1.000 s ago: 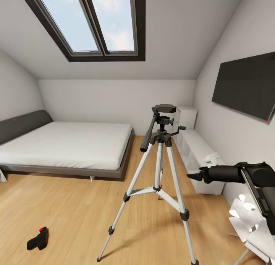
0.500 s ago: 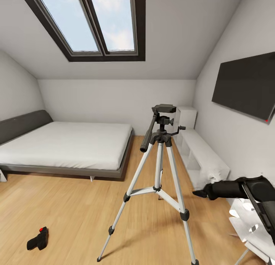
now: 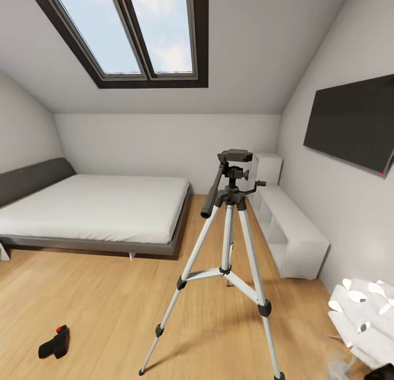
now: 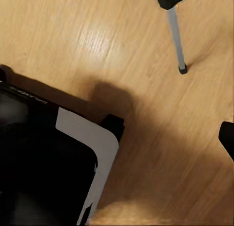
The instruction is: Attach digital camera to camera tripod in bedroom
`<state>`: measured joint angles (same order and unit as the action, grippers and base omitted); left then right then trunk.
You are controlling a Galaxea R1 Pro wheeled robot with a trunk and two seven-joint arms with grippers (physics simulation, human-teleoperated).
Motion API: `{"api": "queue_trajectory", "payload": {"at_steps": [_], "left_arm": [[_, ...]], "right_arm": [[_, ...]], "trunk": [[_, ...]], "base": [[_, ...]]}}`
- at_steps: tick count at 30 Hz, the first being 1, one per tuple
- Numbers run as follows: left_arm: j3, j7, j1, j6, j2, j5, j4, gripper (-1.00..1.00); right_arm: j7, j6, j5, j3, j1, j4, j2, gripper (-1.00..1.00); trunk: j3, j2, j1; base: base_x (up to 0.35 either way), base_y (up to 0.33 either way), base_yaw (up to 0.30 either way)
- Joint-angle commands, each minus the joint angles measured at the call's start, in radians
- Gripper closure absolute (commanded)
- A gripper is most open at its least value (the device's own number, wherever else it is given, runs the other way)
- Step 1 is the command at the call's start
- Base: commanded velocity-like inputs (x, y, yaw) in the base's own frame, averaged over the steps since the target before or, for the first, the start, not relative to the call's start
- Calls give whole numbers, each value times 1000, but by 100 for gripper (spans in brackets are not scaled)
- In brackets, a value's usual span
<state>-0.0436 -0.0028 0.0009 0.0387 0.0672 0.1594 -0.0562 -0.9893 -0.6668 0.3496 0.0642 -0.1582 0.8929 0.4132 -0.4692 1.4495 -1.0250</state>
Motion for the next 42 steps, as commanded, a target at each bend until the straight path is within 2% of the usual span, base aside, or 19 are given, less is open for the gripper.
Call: {"api": "queue_trajectory", "payload": {"at_steps": [1,2,3,7,11,12,19,24,33,37,42], "left_arm": [[-4,0,0,2,0,5,-1,-100],[-4,0,0,2,1,5,-1,-100],[-4,0,0,2,1,5,-1,-100],[-4,0,0,1,1,5,-1,-100],[-4,0,0,2,1,5,-1,-100],[-4,0,0,2,1,5,-1,-100],[-4,0,0,1,0,5,-1,-100],[-4,0,0,1,0,5,-1,-100],[-4,0,0,2,0,7,0,-100],[-4,0,0,2,0,22,0,-100],[-2,0,0,2,0,58,1,-100]], "right_arm": [[14,40,7,4,4,-72,-2,-100],[141,241,6,7,14,-339,-7,-100],[219,346,6,9,17,-457,-9,-100],[376,540,4,9,20,-653,-18,-100],[522,714,3,8,21,-815,-45,-100],[540,735,2,8,21,-835,-49,-100],[601,804,-11,10,22,-901,-65,-100],[616,817,-39,10,22,-914,-69,-100],[624,822,-50,9,22,-918,-71,-100],[626,823,-51,8,22,-919,-71,-100],[627,825,-52,9,22,-922,-71,-100]], "trunk": [[-1,1,0],[-1,1,0],[-1,1,0],[-1,1,0],[-1,1,0],[-1,1,0],[-1,1,0],[-1,1,0],[-1,1,0],[-1,1,0],[-1,1,0]], "base": [[0,0,0],[0,0,0],[0,0,0],[0,0,0],[0,0,0],[0,0,0],[0,0,0],[0,0,0],[0,0,0],[0,0,0],[0,0,0]]}}
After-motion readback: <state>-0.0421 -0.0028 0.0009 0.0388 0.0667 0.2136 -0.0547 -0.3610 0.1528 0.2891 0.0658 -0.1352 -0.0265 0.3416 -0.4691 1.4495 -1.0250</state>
